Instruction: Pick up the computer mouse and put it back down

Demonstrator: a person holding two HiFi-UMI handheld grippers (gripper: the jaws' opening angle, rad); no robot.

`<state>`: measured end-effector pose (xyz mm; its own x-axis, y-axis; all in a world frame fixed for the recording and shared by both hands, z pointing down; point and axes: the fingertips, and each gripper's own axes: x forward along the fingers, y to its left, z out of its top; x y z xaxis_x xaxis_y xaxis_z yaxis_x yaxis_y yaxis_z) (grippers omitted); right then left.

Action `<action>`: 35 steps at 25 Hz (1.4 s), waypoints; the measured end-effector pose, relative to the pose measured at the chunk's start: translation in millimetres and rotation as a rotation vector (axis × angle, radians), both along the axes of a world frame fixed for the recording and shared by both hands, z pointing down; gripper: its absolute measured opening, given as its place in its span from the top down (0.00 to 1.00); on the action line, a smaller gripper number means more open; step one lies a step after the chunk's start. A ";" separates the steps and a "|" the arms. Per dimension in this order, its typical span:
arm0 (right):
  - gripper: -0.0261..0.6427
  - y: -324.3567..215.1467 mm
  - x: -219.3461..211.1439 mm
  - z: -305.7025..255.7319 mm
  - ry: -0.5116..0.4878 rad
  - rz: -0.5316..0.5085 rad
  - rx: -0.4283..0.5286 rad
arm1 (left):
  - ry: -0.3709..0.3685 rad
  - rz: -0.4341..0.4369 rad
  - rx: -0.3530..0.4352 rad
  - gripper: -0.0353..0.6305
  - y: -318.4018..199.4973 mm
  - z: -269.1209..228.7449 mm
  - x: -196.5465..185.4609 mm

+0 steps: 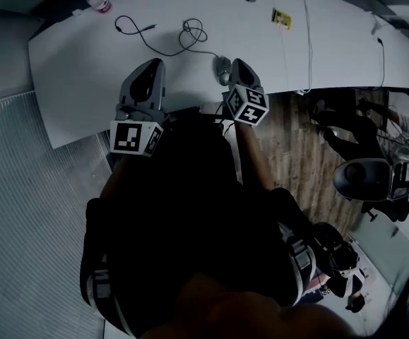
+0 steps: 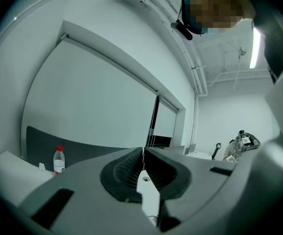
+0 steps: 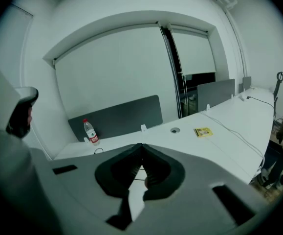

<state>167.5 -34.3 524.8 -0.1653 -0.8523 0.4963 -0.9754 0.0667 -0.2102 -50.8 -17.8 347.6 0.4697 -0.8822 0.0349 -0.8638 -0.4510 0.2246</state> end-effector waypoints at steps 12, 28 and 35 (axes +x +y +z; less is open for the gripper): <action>0.96 33.9 -31.5 -96.2 -0.048 -0.037 0.205 | -0.024 0.029 -0.003 0.93 1.7 7.7 5.5; 0.96 47.5 -32.2 -118.7 -0.025 -0.068 0.269 | -0.036 0.054 -0.001 0.93 6.8 6.1 16.8; 0.96 45.7 -35.5 -123.4 -0.004 -0.083 0.268 | -0.036 0.044 0.004 0.93 2.9 4.3 15.0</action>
